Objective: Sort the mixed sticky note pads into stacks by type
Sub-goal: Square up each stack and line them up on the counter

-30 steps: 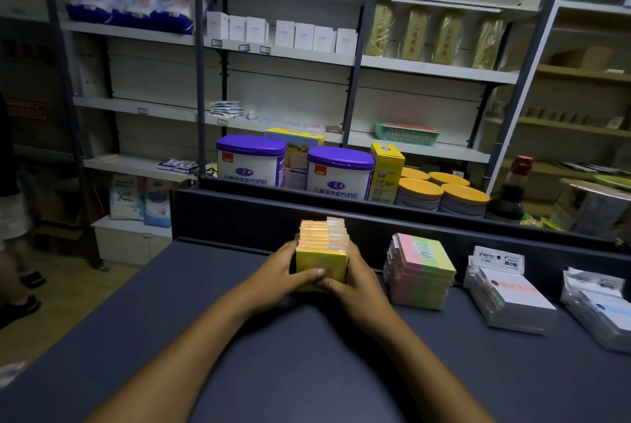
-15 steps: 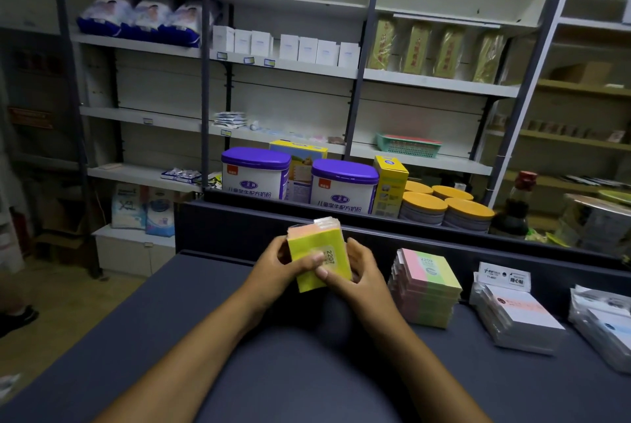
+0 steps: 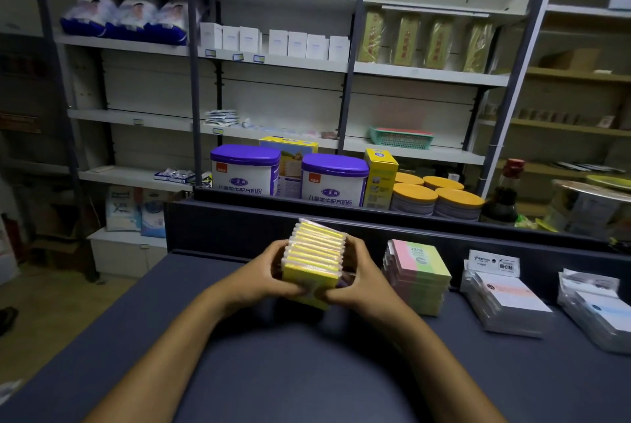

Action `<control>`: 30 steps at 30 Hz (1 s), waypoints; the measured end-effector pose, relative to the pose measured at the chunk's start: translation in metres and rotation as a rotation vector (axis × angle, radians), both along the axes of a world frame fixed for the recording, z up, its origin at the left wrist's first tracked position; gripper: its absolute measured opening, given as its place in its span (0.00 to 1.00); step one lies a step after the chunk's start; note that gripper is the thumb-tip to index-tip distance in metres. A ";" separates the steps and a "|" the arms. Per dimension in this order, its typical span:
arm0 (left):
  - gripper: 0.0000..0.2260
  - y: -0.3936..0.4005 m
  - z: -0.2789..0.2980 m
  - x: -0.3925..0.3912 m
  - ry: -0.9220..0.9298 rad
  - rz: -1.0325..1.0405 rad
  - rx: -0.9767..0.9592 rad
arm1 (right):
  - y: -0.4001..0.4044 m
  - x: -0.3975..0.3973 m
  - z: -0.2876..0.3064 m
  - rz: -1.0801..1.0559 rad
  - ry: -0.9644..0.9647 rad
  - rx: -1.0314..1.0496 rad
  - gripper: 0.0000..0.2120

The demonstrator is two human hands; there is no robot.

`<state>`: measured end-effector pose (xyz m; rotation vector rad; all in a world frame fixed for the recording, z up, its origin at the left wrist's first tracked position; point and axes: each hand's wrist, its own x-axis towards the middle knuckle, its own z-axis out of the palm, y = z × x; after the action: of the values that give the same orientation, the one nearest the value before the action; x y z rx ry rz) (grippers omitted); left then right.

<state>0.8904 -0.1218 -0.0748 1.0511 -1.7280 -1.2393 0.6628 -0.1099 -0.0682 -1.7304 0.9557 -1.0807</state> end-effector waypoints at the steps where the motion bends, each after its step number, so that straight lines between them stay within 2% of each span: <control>1: 0.41 0.000 -0.001 0.000 -0.077 -0.010 -0.010 | 0.002 -0.001 0.000 0.018 0.045 -0.005 0.43; 8: 0.37 0.003 -0.001 0.002 -0.435 0.076 -0.090 | 0.005 0.003 -0.008 0.080 0.171 -0.014 0.40; 10: 0.36 0.004 0.001 0.005 -0.426 0.090 -0.077 | 0.004 0.002 -0.008 0.093 0.184 -0.011 0.39; 13: 0.38 0.006 0.002 0.005 -0.292 0.066 -0.031 | 0.001 0.003 -0.011 0.077 0.225 -0.038 0.42; 16: 0.35 0.006 0.003 0.004 -0.237 0.081 -0.036 | -0.003 0.002 -0.014 0.022 0.285 -0.054 0.44; 18: 0.31 0.006 0.006 0.004 -0.211 0.088 -0.051 | -0.005 0.004 -0.015 -0.008 0.269 -0.052 0.39; 21: 0.18 0.006 0.010 0.002 -0.089 0.076 -0.012 | -0.009 0.008 -0.010 -0.032 0.116 -0.023 0.18; 22: 0.17 0.005 0.011 0.001 -0.072 0.102 0.008 | -0.008 0.009 -0.006 -0.052 0.068 0.007 0.11; 23: 0.20 0.004 0.012 0.000 -0.074 0.148 0.015 | -0.007 0.010 -0.003 -0.075 0.036 0.037 0.08; 27: 0.36 -0.001 0.009 -0.004 -0.132 0.299 0.051 | -0.005 0.010 0.002 -0.211 0.090 0.133 0.21; 30: 0.39 -0.002 0.007 -0.009 -0.165 0.374 0.072 | -0.004 0.013 0.001 -0.224 0.133 0.227 0.26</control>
<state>0.8811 -0.1234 -0.0678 1.4767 -1.5220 -1.0041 0.6755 -0.1135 -0.0668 -1.5501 1.3287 -0.9624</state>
